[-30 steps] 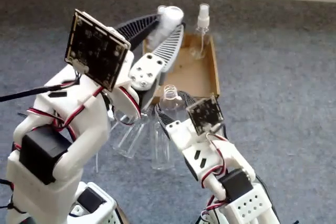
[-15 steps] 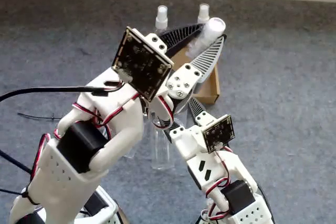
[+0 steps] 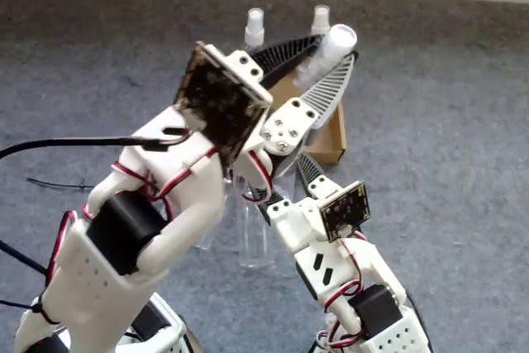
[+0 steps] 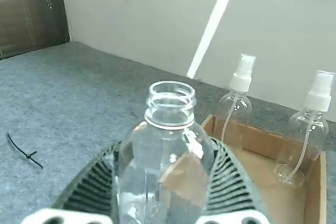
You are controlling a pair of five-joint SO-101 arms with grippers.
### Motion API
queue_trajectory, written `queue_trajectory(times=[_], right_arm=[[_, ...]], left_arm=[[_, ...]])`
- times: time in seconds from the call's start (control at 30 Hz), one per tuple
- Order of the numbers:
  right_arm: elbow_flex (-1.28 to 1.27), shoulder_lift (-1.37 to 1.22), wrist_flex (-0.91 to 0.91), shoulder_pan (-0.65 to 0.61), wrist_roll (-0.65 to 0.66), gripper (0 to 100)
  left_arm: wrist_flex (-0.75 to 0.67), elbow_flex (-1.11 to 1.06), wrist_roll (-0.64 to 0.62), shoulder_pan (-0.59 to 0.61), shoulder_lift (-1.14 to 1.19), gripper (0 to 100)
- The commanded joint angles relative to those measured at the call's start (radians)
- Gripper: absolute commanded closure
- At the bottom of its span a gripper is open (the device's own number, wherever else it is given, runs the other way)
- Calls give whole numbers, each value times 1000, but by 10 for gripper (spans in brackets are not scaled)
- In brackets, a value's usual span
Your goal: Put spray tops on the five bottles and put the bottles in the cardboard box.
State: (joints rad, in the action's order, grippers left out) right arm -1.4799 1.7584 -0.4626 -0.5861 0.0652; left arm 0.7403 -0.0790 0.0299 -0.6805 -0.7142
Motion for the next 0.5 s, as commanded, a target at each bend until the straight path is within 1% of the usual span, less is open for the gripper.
queue_trajectory(times=[0.0,0.13,0.27,0.47], right_arm=[[-8,5,24,7,-2,995],[-47,5,27,7,-2,995],[-45,10,27,7,-2,995],[-45,13,27,7,-2,995]], left_arm=[[-6,96,-3,-8,-19,994],[64,147,-5,-12,-16,994],[123,139,-9,-15,-13,994],[137,53,-9,-15,-18,994]])
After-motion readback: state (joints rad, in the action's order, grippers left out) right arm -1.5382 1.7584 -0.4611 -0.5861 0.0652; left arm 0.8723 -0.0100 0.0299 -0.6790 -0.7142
